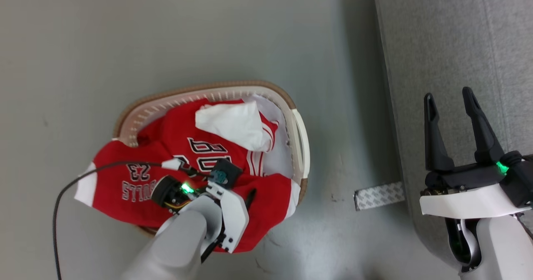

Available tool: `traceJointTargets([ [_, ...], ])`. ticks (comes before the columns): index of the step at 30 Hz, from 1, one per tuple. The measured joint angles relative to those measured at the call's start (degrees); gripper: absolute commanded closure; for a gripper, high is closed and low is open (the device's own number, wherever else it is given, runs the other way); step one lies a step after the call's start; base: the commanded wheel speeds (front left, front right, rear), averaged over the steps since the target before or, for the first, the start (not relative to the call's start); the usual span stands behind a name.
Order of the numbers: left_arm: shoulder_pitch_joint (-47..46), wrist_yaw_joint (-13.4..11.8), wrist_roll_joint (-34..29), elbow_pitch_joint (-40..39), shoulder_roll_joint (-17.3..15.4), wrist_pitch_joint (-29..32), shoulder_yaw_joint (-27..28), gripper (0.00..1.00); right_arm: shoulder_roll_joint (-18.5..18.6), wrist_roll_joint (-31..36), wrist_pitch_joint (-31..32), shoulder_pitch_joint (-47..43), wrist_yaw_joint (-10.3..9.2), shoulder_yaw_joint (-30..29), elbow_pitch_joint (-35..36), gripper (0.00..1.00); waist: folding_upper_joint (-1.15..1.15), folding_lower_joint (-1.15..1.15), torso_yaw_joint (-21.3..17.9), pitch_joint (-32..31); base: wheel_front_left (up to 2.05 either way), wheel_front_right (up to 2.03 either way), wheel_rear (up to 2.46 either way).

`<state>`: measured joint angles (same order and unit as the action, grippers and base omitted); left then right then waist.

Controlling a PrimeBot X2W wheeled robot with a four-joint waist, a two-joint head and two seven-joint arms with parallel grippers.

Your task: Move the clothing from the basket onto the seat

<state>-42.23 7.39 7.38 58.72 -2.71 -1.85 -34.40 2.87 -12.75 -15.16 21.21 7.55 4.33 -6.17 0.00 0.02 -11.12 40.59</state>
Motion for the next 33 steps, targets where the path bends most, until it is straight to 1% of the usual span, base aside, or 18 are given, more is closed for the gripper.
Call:
traceJointTargets([
  [5,-4.4,0.1,3.4,3.5,0.0,4.8,-4.2,0.0,0.0,-1.0,0.0,1.0,0.0,0.0,2.0,0.0,0.0,-0.01,-1.3,4.6,0.0,0.0,0.0],
  [10,-8.6,0.1,4.1,7.2,-0.4,7.2,-6.6,0.0,0.0,-1.5,0.0,1.7,0.0,0.1,3.3,0.0,0.0,0.0,-2.5,8.8,0.0,0.0,0.0],
  [14,-9.4,0.1,6.4,8.0,-0.4,8.3,-9.4,0.0,0.0,-1.8,0.0,2.2,0.0,0.3,3.6,0.0,0.0,-0.01,-3.6,11.1,0.0,0.0,0.0],
  [15,-9.6,0.1,7.2,7.9,-0.4,8.5,-10.4,1.0,0.0,-1.8,0.0,2.3,0.0,0.4,3.7,0.0,0.0,-0.01,-3.9,11.5,0.0,0.0,0.0],
  [19,-10.2,0.1,9.8,7.5,-0.6,7.8,-13.0,1.0,-0.3,-2.0,0.0,2.4,0.02,0.4,3.5,0.0,0.0,-0.01,-4.4,11.7,0.0,0.0,0.0],
  [23,-10.1,0.1,14.4,6.4,-1.2,6.8,-14.3,1.0,-0.2,-2.4,0.0,2.5,0.03,-0.1,2.6,0.0,0.0,-0.01,-4.0,10.4,0.0,0.0,0.0],
  [29,-8.5,0.1,23.2,1.9,-2.2,3.8,-14.8,1.0,-0.1,-2.4,0.0,2.0,0.02,-0.7,1.5,0.0,0.0,-0.01,-3.0,6.5,0.0,0.0,0.0],
  [33,-6.7,0.1,26.8,-0.2,-3.4,0.6,-15.3,1.0,-0.1,-2.1,0.0,0.6,0.02,-1.3,0.6,0.0,0.0,-0.01,-2.0,2.8,0.0,0.0,0.0],
])
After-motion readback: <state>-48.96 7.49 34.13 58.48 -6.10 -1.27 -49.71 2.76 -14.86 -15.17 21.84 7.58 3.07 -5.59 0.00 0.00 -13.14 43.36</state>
